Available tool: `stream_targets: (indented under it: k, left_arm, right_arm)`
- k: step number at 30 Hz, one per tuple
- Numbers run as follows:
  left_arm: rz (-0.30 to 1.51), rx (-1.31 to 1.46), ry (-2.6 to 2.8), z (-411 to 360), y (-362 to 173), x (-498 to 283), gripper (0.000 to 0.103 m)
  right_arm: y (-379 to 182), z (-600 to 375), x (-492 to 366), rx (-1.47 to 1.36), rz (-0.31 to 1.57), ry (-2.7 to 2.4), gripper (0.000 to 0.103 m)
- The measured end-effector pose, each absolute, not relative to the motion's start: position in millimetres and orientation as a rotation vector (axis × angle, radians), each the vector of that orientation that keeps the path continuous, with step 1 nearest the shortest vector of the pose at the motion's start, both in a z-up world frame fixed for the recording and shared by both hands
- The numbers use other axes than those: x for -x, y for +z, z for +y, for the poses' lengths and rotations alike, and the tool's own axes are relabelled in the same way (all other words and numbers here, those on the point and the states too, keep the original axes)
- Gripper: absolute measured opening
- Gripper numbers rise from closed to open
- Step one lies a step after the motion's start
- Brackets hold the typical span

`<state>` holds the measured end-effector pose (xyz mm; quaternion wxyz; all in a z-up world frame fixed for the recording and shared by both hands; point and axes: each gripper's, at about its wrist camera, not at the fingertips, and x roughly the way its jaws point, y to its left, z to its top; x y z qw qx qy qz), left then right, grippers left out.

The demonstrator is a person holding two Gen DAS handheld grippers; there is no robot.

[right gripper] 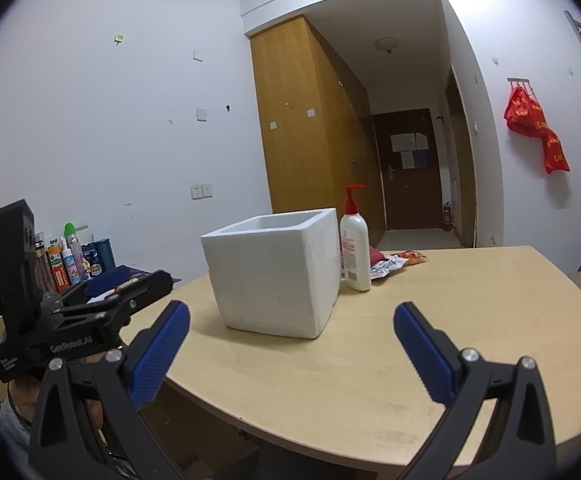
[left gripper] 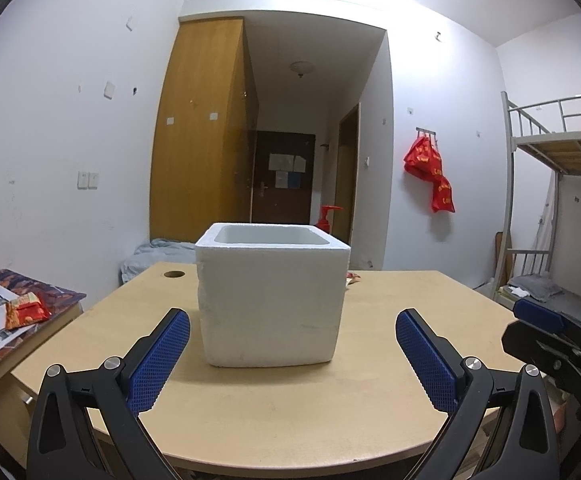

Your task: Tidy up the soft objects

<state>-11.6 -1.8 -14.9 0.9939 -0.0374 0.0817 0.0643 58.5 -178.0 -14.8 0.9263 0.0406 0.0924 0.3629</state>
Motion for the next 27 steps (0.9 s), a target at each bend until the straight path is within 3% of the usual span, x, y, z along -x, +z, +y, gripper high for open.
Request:
stream_targets:
  k: [27]
  left_arm:
    - [0.136,0.037,0.115,-15,-10,26,0.103]
  right_arm:
    - [-12,-184,-61,-0.054,0.2,0.669,0.103]
